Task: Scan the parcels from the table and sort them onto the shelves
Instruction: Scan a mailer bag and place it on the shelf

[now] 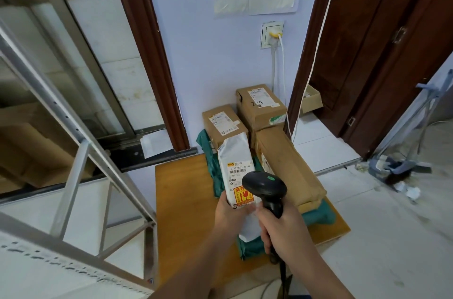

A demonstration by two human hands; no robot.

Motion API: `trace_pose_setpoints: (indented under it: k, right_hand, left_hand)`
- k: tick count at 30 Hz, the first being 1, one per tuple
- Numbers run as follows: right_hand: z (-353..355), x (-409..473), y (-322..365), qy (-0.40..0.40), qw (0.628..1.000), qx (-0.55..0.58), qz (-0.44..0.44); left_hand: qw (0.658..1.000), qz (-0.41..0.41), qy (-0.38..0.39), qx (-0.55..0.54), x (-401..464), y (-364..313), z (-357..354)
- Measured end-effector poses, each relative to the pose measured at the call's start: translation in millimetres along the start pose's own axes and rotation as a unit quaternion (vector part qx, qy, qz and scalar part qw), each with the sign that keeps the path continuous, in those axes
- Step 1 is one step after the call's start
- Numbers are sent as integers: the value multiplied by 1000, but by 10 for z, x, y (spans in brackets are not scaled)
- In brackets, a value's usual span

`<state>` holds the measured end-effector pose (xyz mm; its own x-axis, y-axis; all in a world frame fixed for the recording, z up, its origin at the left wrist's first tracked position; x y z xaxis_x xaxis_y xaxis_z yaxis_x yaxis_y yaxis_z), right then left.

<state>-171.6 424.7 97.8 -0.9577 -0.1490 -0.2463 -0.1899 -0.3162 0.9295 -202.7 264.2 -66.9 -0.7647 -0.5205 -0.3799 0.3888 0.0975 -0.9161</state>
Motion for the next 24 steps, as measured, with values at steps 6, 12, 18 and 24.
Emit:
trace_pose_setpoints:
  k: [6,12,18,24]
  right_hand:
    - [-97,-431,126,36,998,-28,37]
    - [-343,-936,165,50,996,-42,57]
    - [-726,-1513,141,100,992,-44,66]
    - [-1219,-1911,65,207,971,-81,91]
  left_hand:
    - [1000,-9,-4,-5,-276,97,323]
    - [998,-8,5,-61,-625,290,717]
    - [998,-17,3,-68,-1026,685,1377]
    - [994,-6,-47,-102,-1593,1018,2135]
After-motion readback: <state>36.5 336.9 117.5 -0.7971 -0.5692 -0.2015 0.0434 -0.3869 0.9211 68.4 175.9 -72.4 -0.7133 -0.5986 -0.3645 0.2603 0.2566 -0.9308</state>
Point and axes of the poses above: each hand's wrist, its own x-axis towards the middle knuckle, its own z-axis out of the back of the hand, y = z × x, the point moved 9 cm from there along x, towards the middle knuckle, and after that the axes turned 7 degrees about -y, right-handed, at the moved point
